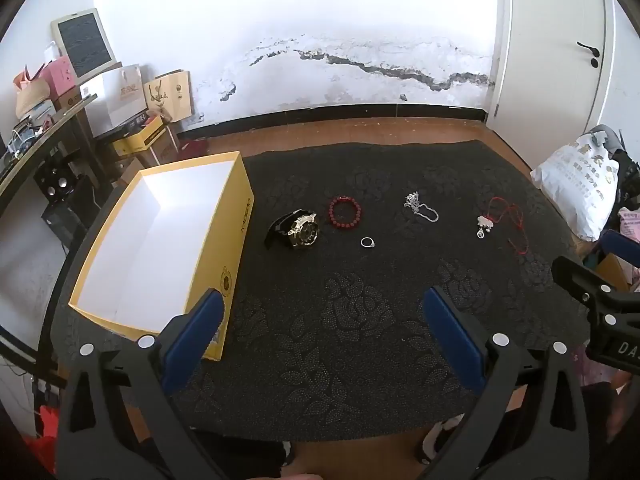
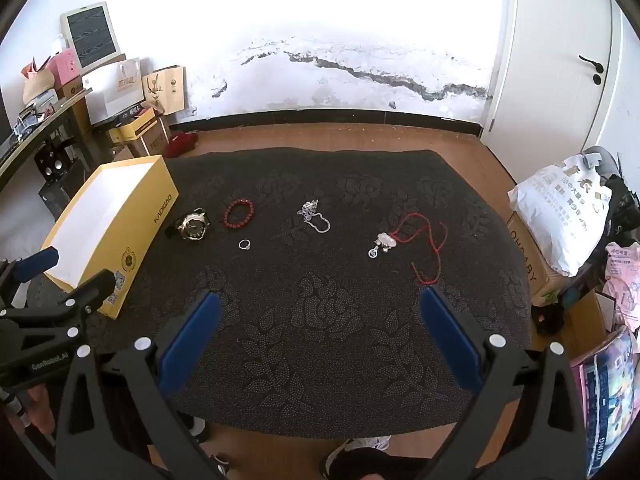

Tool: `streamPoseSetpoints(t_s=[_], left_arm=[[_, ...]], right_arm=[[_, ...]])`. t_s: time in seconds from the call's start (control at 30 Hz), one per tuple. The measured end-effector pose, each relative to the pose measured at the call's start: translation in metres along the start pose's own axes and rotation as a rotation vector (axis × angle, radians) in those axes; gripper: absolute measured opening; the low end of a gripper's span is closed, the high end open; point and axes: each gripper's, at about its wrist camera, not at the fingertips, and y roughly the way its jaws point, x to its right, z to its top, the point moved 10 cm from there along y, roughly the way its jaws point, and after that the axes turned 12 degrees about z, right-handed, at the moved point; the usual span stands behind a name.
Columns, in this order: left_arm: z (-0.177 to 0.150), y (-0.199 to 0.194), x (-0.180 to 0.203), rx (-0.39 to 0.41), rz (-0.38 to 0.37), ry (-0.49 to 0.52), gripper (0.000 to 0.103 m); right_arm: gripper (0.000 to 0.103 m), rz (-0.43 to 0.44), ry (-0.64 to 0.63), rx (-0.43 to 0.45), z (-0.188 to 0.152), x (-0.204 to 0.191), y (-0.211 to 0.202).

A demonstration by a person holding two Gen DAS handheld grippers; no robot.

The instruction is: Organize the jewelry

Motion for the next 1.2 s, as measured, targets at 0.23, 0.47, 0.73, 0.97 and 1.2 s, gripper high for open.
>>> streamPoseSetpoints(t_s=[0.23,0.47,0.73,0.97,1.2], left_arm=[[0.0004,-0.0005,-0.0004,0.004,0.000,-0.003,0.097],[-0.0004,0.0003,-0.0001,0.004,0.003,0.001,0.097],[-0.0015,-0.0013,-0.0019,0.007,0.002,0.002,0.097],[0.0004,-0.0024,-0.0012,0.010,0.005,0.004,0.097],[0.0010,-0.0051,-0.0008,0.012,0.009,0.007,0.097]], right_arm=[[0.097,-0.002,-0.001,0.001,0.0000,-0.0012,-0.0008],[0.097,0.000,0.001,-0.002,-0.0030,-0.0018,0.0008],[0.097,0.000,0.001,-0.001,0.0021,-0.0008,-0.0017],[0.097,0.000,-0.002,-0.001,0.0037,-0.0032,-0.0038],[0.097,0.000,-0.004,0.002,-0.0003,-0.0039,-0.0013]])
